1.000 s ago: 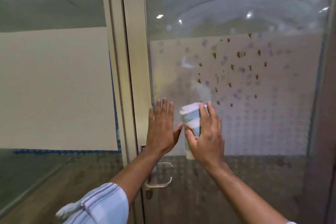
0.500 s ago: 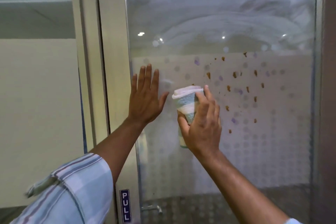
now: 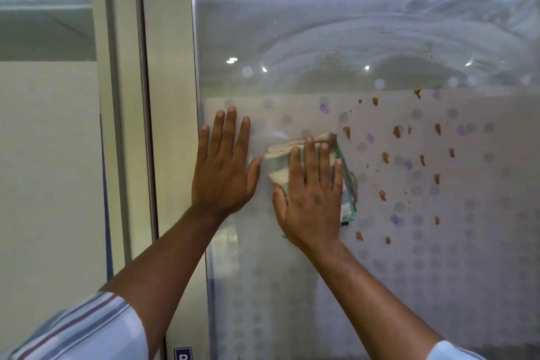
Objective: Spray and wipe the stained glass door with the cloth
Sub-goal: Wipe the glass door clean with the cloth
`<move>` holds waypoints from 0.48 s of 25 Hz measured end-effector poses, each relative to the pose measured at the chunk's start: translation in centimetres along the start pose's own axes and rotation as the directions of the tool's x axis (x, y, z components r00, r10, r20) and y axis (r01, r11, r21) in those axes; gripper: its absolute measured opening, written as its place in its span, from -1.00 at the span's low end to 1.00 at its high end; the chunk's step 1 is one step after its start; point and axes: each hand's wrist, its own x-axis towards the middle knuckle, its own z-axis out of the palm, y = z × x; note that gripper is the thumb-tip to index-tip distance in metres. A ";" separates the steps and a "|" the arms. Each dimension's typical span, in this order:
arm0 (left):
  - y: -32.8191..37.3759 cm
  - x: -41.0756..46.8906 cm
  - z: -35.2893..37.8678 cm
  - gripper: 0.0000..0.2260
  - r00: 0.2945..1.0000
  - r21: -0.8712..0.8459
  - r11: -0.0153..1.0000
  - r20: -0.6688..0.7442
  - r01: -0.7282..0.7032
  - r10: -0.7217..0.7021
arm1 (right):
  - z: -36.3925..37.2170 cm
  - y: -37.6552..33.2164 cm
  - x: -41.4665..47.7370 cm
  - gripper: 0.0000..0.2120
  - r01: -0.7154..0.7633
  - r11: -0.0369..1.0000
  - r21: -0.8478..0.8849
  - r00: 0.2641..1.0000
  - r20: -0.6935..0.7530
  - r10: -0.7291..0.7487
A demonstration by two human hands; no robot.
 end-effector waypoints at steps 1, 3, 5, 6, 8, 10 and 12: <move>0.0 0.0 0.0 -0.29 1.000 -0.002 1.000 -0.002 -0.001 0.001 | 0.0 0.2 0.4 -0.22 0.010 1.000 0.002 1.000 -0.016 -0.010; 0.0 -0.2 0.1 -0.30 1.000 0.000 1.000 -0.006 -0.004 0.004 | -0.2 0.7 1.3 -0.25 0.034 0.999 -0.016 0.999 -0.021 -0.035; -0.1 -0.2 0.2 -0.29 1.000 0.014 1.000 -0.014 -0.002 0.003 | -0.8 1.4 3.3 -0.29 0.072 0.997 -0.040 0.997 -0.007 -0.072; -0.1 -0.2 0.3 -0.28 1.000 0.018 1.000 -0.018 -0.002 0.003 | -1.2 1.8 4.8 -0.30 0.081 0.995 -0.051 0.997 -0.010 -0.082; -0.1 -0.1 0.4 -0.28 1.000 0.025 1.000 -0.027 -0.004 0.004 | -2.0 2.2 7.9 -0.31 0.063 0.997 -0.043 0.998 -0.013 -0.064; -0.1 -0.1 0.5 -0.28 1.000 0.024 1.000 -0.026 -0.002 0.003 | -2.1 1.8 9.3 -0.29 0.018 1.000 -0.019 1.000 -0.024 -0.018; -0.1 -0.1 0.5 -0.28 1.000 0.024 1.000 -0.023 -0.005 0.005 | -1.4 0.9 7.7 -0.27 0.022 1.000 0.000 0.998 -0.050 -0.022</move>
